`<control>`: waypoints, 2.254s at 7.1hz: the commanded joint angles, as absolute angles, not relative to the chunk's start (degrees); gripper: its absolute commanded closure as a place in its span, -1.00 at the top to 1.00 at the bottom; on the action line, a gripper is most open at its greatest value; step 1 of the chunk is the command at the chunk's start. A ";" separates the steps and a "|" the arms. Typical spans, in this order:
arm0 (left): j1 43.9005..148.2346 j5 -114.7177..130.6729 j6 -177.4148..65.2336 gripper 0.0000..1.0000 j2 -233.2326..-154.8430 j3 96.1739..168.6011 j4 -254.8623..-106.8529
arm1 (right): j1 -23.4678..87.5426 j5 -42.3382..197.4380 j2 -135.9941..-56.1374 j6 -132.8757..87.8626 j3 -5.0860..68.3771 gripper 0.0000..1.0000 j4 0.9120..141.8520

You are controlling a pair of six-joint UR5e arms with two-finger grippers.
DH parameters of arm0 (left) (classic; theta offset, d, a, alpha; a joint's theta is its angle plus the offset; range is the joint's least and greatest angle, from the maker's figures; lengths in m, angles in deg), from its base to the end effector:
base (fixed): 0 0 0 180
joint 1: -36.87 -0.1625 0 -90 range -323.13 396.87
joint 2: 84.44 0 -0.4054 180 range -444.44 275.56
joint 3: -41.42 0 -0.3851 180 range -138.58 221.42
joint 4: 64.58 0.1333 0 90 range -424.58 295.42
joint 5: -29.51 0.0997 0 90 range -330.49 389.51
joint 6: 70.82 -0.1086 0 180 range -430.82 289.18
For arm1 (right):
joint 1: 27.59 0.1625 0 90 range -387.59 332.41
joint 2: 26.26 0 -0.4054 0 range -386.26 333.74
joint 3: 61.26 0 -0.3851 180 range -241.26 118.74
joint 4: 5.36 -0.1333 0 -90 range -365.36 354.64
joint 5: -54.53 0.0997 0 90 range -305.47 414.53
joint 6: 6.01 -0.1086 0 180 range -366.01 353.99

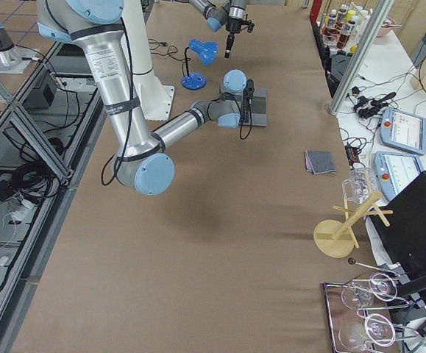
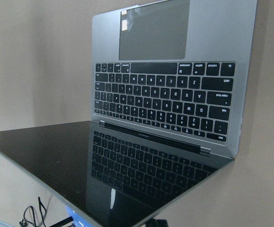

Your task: Close laptop

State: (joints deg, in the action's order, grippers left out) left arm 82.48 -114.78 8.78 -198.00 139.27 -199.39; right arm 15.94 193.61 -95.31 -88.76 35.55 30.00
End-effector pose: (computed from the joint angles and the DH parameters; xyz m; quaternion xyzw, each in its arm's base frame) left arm 0.3707 -0.4432 0.2517 -0.0591 0.6534 0.0566 0.7525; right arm -0.3776 -0.4293 0.2723 -0.0254 -0.6753 -0.0469 0.7356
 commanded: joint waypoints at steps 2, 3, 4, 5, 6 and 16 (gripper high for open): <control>83.71 -114.72 8.81 -1.00 -200.01 137.05 -199.31 | 18.28 193.48 -93.59 -88.80 33.14 -1.00 29.88; 83.89 -114.72 8.72 -1.00 -200.45 136.17 -199.31 | 18.37 193.31 -92.19 -88.80 31.31 -1.00 29.88; 84.15 -114.72 8.81 -1.00 -201.42 134.86 -199.31 | 18.37 192.79 -91.31 -88.80 29.98 -1.00 29.88; 84.24 -114.72 9.07 -1.00 -201.77 134.85 -199.31 | 20.20 194.43 -91.47 -88.97 30.75 -1.00 29.71; 84.51 -114.72 9.07 -1.00 -201.78 134.85 -199.31 | 22.83 198.37 -91.82 -88.37 30.76 -1.00 30.31; 85.12 -114.72 8.90 -1.00 -202.74 131.95 -199.31 | 10.81 188.92 -88.68 -91.79 37.26 -1.00 38.54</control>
